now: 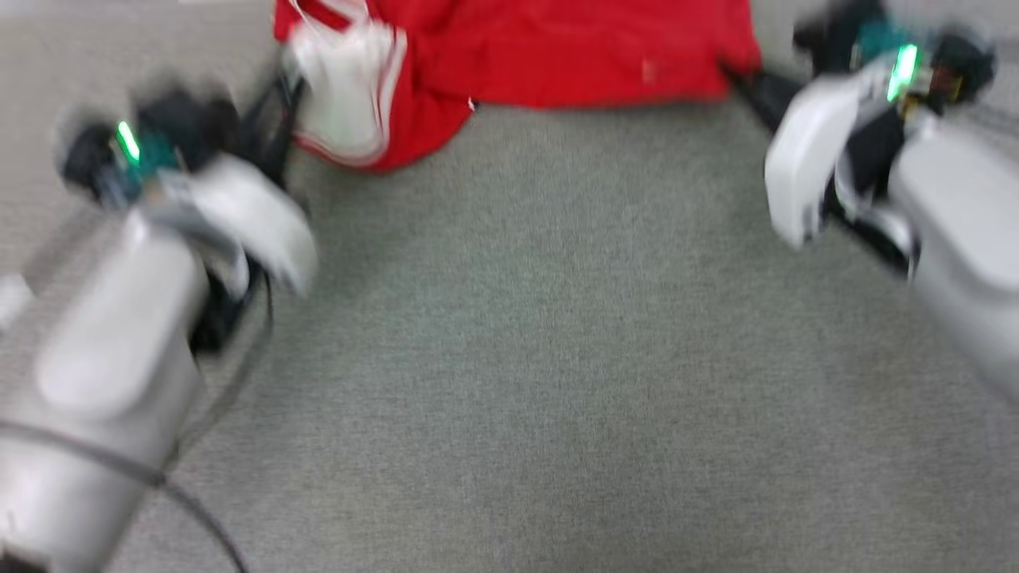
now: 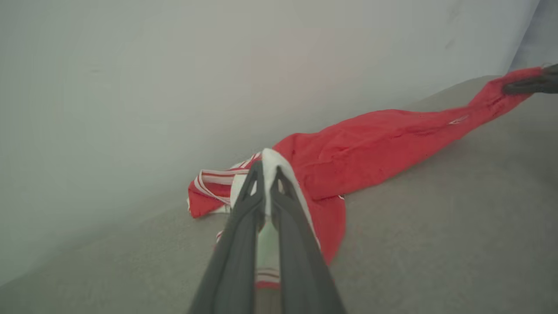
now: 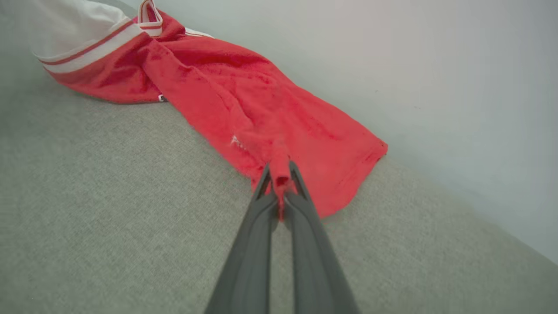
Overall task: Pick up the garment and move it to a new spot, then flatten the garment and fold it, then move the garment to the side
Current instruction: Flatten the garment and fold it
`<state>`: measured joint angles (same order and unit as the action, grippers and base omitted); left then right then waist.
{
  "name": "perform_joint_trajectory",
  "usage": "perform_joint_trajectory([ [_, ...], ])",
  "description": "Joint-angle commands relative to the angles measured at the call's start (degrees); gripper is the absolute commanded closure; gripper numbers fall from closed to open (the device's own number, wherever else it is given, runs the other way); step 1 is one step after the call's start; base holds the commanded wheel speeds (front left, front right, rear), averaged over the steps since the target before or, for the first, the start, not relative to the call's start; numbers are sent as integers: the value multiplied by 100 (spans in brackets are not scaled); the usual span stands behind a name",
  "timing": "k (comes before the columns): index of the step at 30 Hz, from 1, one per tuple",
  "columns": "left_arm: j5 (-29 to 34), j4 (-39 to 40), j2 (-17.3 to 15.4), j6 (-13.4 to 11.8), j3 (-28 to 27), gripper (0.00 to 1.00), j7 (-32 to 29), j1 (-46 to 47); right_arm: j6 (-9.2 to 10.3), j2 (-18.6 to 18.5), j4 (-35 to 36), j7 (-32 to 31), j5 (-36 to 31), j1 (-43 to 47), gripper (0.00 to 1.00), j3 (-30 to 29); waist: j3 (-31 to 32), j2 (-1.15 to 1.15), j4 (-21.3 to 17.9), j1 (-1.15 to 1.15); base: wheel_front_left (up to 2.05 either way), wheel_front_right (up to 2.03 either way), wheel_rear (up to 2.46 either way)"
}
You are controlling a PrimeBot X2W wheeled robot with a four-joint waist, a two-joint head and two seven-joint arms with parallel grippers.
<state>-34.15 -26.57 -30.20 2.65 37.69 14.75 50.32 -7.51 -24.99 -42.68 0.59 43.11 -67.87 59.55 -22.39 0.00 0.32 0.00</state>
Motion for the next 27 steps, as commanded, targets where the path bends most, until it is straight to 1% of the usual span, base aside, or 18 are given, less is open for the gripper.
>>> perform_joint_trajectory([
  [1, -28, 93, -70, -62, 4, 100, 15, -221, 4, -60, 39, 73, 46, 170, 100, 32, 286, 0, 32, 0, 0, 0, 0],
  [3, -124, 411, -192, -206, 37, 100, 5, -823, 4, -217, 127, 163, 160, 522, 100, 178, 491, 0, 29, 0, 0, 0, 0],
  [6, -266, 921, -434, -490, 77, 100, -62, -1770, 4, -463, 316, 247, 319, 1053, 100, 377, 792, 0, -7, 0, 0, 0, 0],
  [13, -774, 2312, -991, -1379, 20, 100, -234, -3913, 4, -1112, 876, 333, 633, 2183, 100, 564, 1320, 0, -104, 0, 0, 0, 0],
  [17, -986, 2944, -1216, -1841, 4, 100, -265, -4865, 4, -1512, 1267, 348, 776, 2902, 100, 472, 1506, 0, -76, 0, 0, 0, 0],
  [20, -1136, 3311, -1293, -2125, 15, 100, -252, -5473, 4, -1810, 1595, 321, 799, 3469, 100, 349, 1636, 0, -70, 0, 0, 0, 0],
  [24, -1295, 3672, -1348, -2420, 89, 100, -260, -6127, 4, -2127, 2029, 209, 794, 4241, 100, 61, 1795, 0, -55, 0, 0, 0, 0],
  [26, -1324, 3797, -1373, -2518, 170, 100, -291, -6404, 4, -2235, 2259, 116, 760, 4614, 100, -126, 1853, 0, -50, 0, 0, 0, 0],
  [27, -1348, 3870, -1368, -2529, 221, 100, -332, -6497, 4, -2287, 2370, 44, 760, 4803, 100, -228, 1867, 0, -38, 0, 0, 0, 0],
])
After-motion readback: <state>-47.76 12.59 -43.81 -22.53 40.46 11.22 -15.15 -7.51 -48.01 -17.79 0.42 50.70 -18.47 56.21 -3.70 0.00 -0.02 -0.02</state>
